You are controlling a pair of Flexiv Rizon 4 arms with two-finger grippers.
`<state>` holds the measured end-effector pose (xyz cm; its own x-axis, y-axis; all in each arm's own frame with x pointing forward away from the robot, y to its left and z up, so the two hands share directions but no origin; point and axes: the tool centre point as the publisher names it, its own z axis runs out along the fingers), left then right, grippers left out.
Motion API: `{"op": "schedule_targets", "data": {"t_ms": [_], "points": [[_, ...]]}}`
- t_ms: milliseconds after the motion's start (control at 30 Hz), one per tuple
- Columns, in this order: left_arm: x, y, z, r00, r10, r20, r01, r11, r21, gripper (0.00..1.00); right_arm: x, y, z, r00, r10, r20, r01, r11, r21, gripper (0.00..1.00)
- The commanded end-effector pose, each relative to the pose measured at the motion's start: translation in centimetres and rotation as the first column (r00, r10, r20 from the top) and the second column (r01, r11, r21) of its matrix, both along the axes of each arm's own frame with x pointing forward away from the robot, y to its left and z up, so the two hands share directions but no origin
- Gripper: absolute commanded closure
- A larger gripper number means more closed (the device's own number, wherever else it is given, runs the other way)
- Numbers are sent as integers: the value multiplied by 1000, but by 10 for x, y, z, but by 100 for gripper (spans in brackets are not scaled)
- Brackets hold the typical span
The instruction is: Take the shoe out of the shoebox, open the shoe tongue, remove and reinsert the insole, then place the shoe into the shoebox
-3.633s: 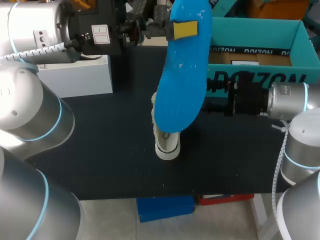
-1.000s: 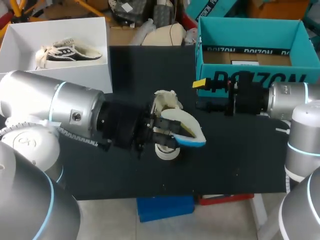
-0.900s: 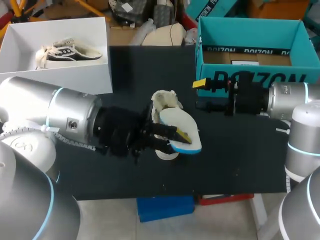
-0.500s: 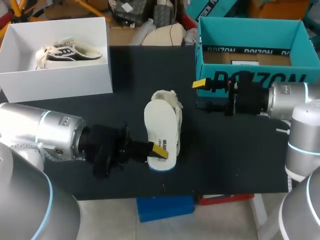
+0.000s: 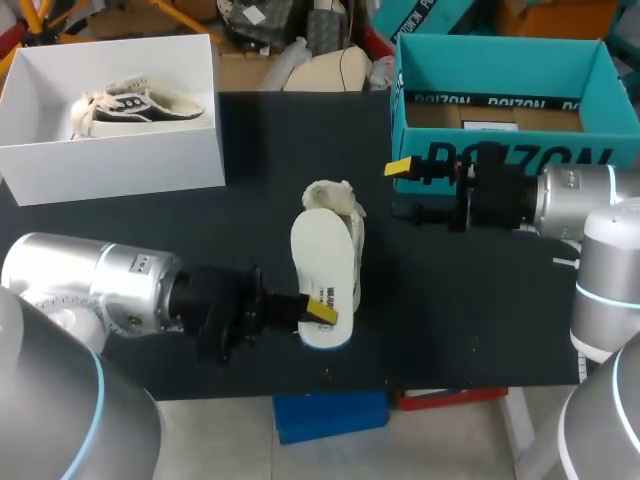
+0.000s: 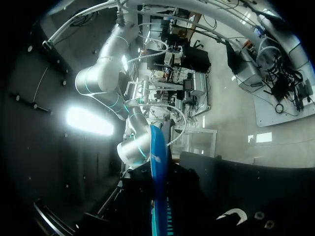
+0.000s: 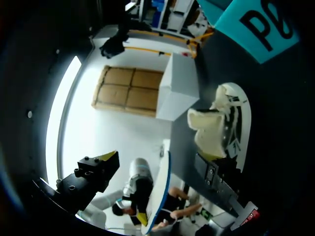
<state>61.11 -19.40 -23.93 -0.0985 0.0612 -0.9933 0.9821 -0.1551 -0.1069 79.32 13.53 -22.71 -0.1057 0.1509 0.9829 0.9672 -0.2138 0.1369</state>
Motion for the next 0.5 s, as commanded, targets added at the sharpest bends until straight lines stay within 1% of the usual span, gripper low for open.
{"op": "schedule_targets", "data": {"t_ms": [33, 67, 100, 133, 167, 233, 267, 300, 367, 400, 500], "points": [[0, -1, 0, 1000, 2, 3, -2, 1000, 2, 100, 0, 1, -1, 1000, -3, 0, 3, 1000, 0, 0], [-5, -3, 3, 999, 9, 46, -9, 1000, -5, 100, 0, 1, -1, 1000, -3, 0, 3, 1000, 0, 0], [-14, -7, 8, 991, 13, 131, -7, 999, -48, 100, 0, 1, -1, 1000, -3, 0, 3, 1000, 0, 0], [-17, -9, 9, 983, 13, 181, -3, 998, -58, 100, 0, 1, -1, 1000, -3, 0, 3, 1000, 0, 0], [-18, -10, 9, 980, 17, 201, -6, 998, -58, 100, 0, 1, -1, 1000, -3, 0, 3, 1000, 0, 0], [-24, -13, 8, 970, 24, 243, 3, 994, -112, 100, 0, 1, -1, 1000, -3, 0, 3, 1000, 0, 0], [-25, -14, 5, 962, 26, 273, 2, 995, -103, 100, 0, 1, -1, 1000, -3, 0, 3, 1000, 0, 0], [-25, -16, 3, 960, 12, 281, 32, 988, -152, 100, 0, 1, -1, 1000, -3, 0, 3, 1000, 0, 0], [-24, -18, -2, 951, 10, 309, 36, 989, -142, 100, 0, 1, -1, 1000, -3, 0, 3, 1000, 0, 0], [-24, -19, -3, 951, 6, 310, 46, 986, -160, 100, 0, 1, -1, 1000, -3, 0, 3, 1000, 0, 0], [-16, -20, -12, 953, 11, 303, 42, 985, -170, 100, 0, 1, -1, 1000, -3, 0, 3, 1000, 0, 0]]}}
